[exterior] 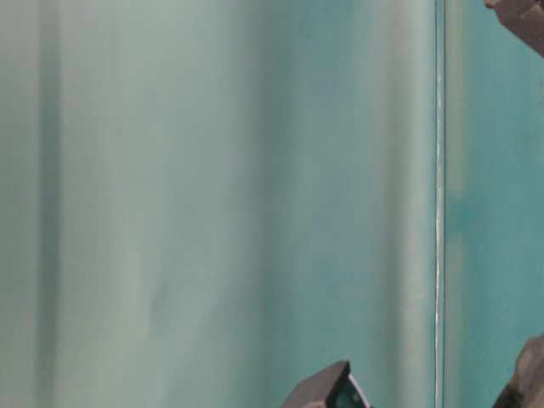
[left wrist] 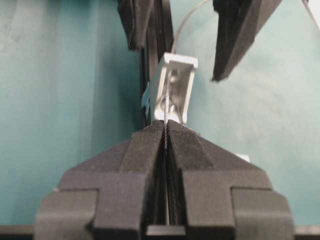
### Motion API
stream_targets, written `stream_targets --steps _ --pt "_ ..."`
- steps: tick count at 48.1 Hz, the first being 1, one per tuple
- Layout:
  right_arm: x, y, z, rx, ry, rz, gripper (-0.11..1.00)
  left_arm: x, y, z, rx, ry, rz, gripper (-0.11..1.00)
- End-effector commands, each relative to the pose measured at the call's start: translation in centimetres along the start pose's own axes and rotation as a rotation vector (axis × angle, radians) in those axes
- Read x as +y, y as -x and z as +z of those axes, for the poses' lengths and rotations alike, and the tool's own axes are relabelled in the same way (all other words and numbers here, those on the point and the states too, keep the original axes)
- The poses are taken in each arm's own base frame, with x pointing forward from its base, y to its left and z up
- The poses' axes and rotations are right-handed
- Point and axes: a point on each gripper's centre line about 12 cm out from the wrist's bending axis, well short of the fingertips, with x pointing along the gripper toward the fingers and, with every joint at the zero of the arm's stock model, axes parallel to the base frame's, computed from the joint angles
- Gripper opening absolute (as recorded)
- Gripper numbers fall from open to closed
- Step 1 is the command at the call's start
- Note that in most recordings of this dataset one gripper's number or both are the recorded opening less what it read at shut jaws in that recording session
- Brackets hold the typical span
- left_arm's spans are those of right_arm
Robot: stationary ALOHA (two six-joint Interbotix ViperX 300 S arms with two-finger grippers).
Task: Insert the wire into the hole on the right side and pull it with the left arm.
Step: 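Pull the wire leftward through the bracket with the left gripper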
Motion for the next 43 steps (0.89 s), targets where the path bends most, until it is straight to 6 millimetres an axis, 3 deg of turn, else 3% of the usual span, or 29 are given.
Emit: stream_targets --steps 1,43 --pt "0.3 0.2 1.3 -0.032 -0.021 0.012 0.87 -0.6 1.0 1.3 -0.022 -0.001 -0.012 -0.10" --pt "0.2 0.3 1.2 -0.030 -0.021 0.011 0.86 -0.9 9.5 -0.7 0.086 -0.028 -0.020 -0.10"
